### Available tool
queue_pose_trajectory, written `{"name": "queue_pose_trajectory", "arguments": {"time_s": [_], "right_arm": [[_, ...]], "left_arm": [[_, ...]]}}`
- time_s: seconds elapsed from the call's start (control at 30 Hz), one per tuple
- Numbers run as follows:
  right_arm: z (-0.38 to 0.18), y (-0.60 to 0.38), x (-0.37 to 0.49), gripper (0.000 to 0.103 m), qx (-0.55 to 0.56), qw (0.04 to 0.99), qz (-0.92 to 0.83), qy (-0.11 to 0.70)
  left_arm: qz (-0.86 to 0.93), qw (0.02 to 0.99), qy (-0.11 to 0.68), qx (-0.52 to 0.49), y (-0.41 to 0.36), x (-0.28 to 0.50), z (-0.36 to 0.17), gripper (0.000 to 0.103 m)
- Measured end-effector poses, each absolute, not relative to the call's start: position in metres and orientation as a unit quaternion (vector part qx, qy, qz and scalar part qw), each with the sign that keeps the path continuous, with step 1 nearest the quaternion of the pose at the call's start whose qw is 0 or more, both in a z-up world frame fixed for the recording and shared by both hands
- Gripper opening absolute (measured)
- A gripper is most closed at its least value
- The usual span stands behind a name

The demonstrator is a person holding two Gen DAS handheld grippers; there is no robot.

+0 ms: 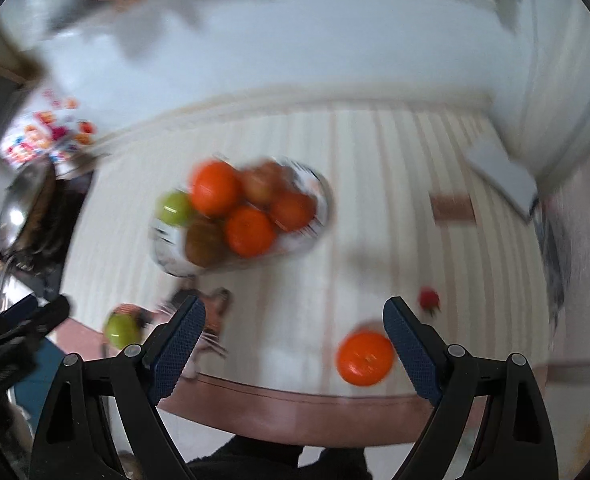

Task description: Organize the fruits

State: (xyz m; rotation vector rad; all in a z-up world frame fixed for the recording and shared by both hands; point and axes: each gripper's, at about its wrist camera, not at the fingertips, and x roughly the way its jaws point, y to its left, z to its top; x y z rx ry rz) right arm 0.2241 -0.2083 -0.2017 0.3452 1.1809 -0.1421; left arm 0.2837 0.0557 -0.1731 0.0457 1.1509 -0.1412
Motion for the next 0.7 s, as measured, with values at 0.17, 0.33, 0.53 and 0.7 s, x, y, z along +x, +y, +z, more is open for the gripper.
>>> {"name": "queue_pose_trajectory", "arguments": {"time_s": [0.17, 0.33, 0.53, 0.7], "right_arm": [[-0.278, -0.243, 0.222, 0.093, 0.214, 0.755, -0.096, 0.613], [-0.329, -0.255, 0.221, 0.092, 0.234, 0.721, -0.112, 0.642], [-0.352, -0.251, 0.224, 0.068, 0.201, 0.73, -0.126, 0.641], [-0.35, -0.233, 0.228, 0.067, 0.189, 0.737, -0.098, 0.641]], "left_arm": [[-0.048, 0.815, 0.577, 0.028, 0.057, 0.291, -0.214, 0.086], [-0.033, 0.789, 0.613, 0.004, 0.072, 0.295, -0.246, 0.086], [0.009, 0.774, 0.633, -0.023, 0.107, 0.296, -0.27, 0.086], [0.037, 0.77, 0.635, -0.043, 0.138, 0.303, -0.277, 0.086]]}}
